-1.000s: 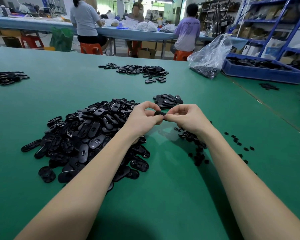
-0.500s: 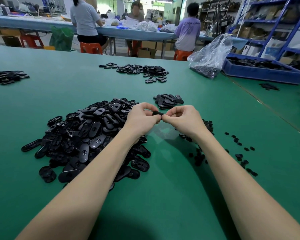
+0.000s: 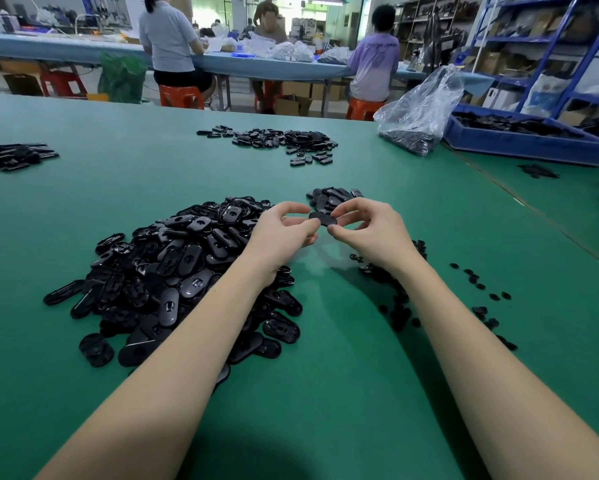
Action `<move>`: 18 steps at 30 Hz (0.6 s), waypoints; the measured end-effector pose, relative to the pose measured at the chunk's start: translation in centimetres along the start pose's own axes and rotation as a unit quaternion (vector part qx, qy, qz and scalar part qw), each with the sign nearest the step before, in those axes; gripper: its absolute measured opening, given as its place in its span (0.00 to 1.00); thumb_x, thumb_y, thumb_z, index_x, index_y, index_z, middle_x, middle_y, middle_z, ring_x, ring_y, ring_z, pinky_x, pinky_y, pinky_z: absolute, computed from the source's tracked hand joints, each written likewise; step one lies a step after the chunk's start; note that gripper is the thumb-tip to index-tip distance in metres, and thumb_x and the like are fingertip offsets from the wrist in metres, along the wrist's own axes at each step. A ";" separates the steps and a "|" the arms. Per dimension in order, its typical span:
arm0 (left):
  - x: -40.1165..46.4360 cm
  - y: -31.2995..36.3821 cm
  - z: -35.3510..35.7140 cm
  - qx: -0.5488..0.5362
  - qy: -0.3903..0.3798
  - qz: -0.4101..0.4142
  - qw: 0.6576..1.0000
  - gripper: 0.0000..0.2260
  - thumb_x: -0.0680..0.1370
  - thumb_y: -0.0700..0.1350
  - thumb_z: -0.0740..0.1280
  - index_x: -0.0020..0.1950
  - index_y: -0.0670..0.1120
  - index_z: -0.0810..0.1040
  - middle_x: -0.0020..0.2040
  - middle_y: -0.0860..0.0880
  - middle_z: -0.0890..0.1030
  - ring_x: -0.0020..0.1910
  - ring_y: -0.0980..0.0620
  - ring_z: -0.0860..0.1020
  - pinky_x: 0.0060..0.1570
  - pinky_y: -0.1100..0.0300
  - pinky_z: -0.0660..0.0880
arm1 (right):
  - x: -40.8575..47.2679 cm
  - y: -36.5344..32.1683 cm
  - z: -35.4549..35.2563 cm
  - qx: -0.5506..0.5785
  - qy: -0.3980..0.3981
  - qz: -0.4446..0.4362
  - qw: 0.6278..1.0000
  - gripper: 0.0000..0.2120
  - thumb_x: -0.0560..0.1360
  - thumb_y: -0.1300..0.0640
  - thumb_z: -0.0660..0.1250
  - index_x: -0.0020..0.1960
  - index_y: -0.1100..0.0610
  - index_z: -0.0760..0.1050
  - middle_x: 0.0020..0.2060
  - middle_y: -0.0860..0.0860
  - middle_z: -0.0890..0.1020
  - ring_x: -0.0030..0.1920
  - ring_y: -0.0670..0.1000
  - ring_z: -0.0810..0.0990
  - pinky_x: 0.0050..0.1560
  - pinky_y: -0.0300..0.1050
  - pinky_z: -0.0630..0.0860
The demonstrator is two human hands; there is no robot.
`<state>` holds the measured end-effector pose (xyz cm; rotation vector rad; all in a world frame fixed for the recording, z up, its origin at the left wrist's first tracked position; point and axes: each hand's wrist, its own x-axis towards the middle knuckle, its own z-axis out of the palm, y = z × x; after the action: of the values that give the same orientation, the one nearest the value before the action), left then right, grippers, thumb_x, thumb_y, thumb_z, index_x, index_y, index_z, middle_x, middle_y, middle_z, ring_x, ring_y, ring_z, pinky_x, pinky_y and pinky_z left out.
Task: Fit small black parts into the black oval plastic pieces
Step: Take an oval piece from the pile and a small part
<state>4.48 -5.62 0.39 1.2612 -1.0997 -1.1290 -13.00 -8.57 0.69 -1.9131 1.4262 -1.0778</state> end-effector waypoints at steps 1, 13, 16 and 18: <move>0.1 0.0 -0.1 0.006 0.004 0.001 1.000 0.08 0.77 0.41 0.72 0.55 0.47 0.79 0.47 0.48 0.85 0.43 0.50 0.85 0.59 0.51 0.80 | 0.5 0.3 0.0 -0.015 0.018 0.010 1.000 0.06 0.71 0.52 0.77 0.46 0.46 0.82 0.40 0.40 0.85 0.31 0.35 0.77 0.37 0.30 0.72; 0.8 -0.1 -0.5 0.012 0.000 -0.007 1.000 0.06 0.78 0.42 0.71 0.55 0.44 0.79 0.43 0.49 0.82 0.41 0.51 0.85 0.56 0.53 0.82 | 8.6 1.3 1.5 -0.121 0.101 0.159 0.975 0.07 0.72 0.49 0.73 0.50 0.47 0.82 0.51 0.46 0.86 0.55 0.51 0.82 0.48 0.41 0.71; 0.9 -0.1 -0.7 0.015 -0.001 -0.007 1.000 0.06 0.78 0.43 0.71 0.54 0.44 0.79 0.44 0.49 0.83 0.41 0.52 0.85 0.56 0.53 0.82 | 9.5 1.2 1.8 -0.127 0.107 0.172 0.971 0.07 0.73 0.49 0.73 0.51 0.47 0.83 0.52 0.47 0.86 0.56 0.52 0.82 0.48 0.41 0.72; 0.9 -0.1 -0.7 0.016 -0.002 -0.008 1.000 0.06 0.79 0.43 0.71 0.54 0.44 0.79 0.44 0.49 0.83 0.41 0.52 0.85 0.57 0.53 0.82 | 9.8 1.3 2.0 -0.127 0.106 0.175 0.970 0.08 0.74 0.49 0.73 0.52 0.47 0.83 0.53 0.47 0.86 0.56 0.52 0.82 0.48 0.41 0.71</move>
<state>5.29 -6.43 0.32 1.2961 -1.1166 -1.1309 -10.78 -18.34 1.45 -1.6525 2.0189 -0.9877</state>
